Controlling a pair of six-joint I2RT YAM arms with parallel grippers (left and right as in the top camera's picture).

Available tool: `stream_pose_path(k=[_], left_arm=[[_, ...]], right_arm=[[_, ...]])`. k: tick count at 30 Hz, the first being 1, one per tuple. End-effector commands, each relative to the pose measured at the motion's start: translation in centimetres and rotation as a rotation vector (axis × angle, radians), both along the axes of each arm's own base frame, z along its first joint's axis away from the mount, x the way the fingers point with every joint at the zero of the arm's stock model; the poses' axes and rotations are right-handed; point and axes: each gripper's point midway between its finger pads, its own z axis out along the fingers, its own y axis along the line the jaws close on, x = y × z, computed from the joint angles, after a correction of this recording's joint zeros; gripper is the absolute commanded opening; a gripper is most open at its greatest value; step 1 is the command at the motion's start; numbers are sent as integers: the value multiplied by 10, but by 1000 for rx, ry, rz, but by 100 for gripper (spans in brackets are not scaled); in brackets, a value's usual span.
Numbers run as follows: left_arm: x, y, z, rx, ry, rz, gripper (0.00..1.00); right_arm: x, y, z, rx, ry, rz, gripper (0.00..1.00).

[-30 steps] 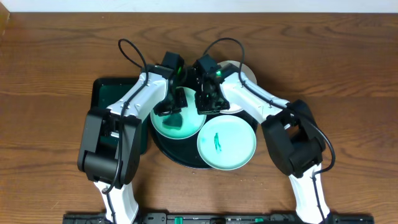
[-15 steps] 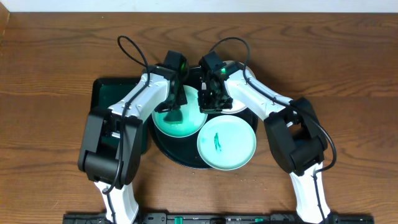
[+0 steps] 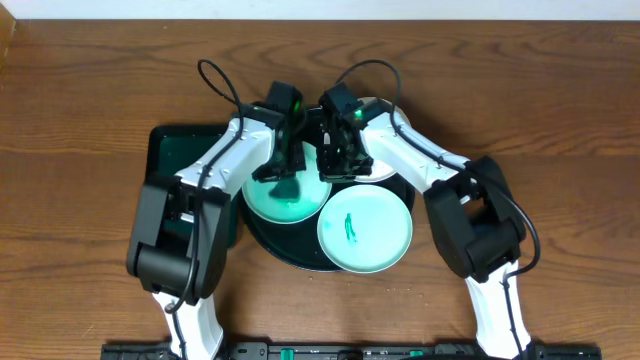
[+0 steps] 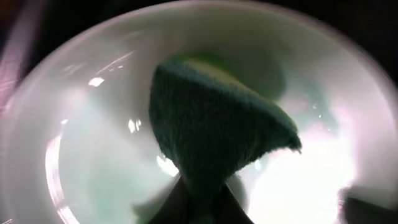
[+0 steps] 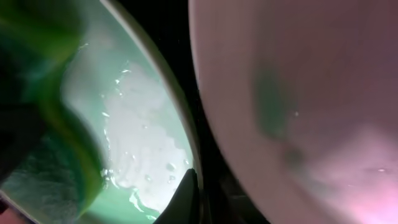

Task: Clean dirty plates on tray and stack at the side
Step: 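Scrub the left green plate with the sponge in left gripper, then lift sponge away with left gripper toward the sponge tray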

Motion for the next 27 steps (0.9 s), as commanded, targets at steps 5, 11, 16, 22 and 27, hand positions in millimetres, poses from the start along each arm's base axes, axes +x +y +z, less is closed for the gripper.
stream_pose_path(k=[5, 11, 16, 22, 27], left_arm=[[-35, 17, -10, 58, 152, -5, 7], [-22, -39, -3, -253, 96, -188, 7], [6, -42, 12, -283, -11, -230, 7], [54, 2, 88, -292, -149, -123, 7], [66, 59, 152, -283, -239, 0, 7]], right_arm=[[-10, -5, -20, -43, 35, 19, 1], [-11, -6, -20, -45, 40, 20, 1], [-11, -6, -21, -46, 42, 20, 1], [-11, -6, -21, -46, 40, 20, 1], [-8, -2, -20, -34, 15, 57, 1]])
